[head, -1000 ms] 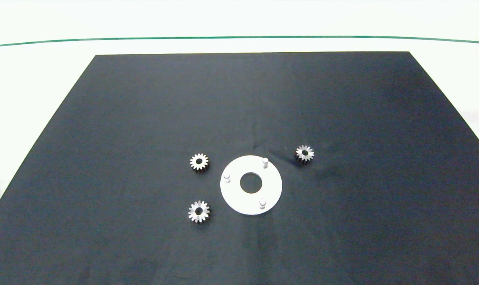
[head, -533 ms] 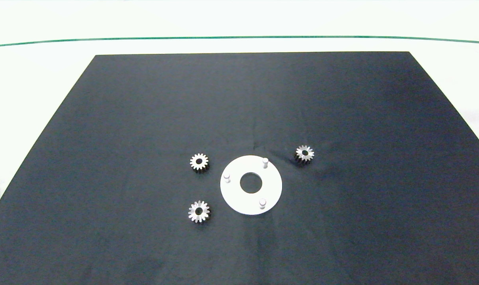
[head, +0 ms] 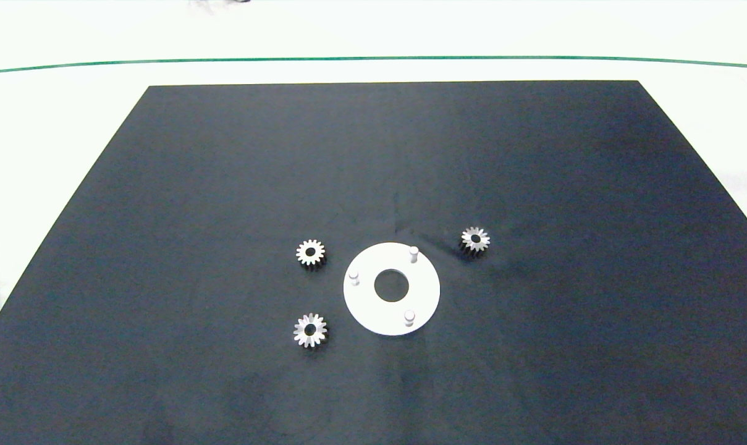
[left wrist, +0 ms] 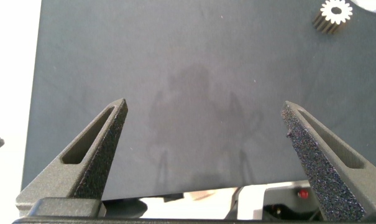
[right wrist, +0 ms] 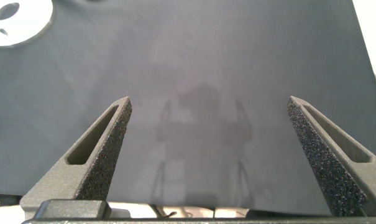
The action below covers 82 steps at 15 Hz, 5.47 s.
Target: Install three planetary gears onto the carrier pins
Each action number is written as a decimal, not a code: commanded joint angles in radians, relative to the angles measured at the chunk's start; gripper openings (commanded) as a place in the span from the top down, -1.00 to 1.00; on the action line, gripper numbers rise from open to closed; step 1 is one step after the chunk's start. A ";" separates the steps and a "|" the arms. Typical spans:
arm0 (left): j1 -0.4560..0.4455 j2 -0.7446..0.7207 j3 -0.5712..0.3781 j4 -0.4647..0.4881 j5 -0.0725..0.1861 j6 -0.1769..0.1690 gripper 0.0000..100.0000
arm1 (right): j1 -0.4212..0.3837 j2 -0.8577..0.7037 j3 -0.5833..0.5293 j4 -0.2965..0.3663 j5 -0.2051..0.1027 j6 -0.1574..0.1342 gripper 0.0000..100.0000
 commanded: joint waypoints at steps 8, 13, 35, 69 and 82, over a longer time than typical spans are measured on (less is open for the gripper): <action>0.003 0.475 -0.300 0.006 0.033 0.084 -1.00 | 0.081 0.534 -0.279 0.005 0.053 -0.139 -1.00; 0.001 0.751 -0.472 0.006 0.034 0.084 -1.00 | 0.098 0.788 -0.434 0.005 0.053 -0.139 -1.00; 0.032 0.975 -0.564 -0.008 0.088 0.097 -1.00 | 0.397 1.558 -0.998 0.011 0.025 -0.221 -1.00; 0.036 0.939 -0.543 -0.008 0.089 0.119 -1.00 | 0.460 1.747 -1.168 0.037 -0.046 -0.277 -0.32; 0.036 0.922 -0.543 -0.008 0.088 0.119 -1.00 | 0.460 1.771 -1.168 0.033 -0.044 -0.275 0.19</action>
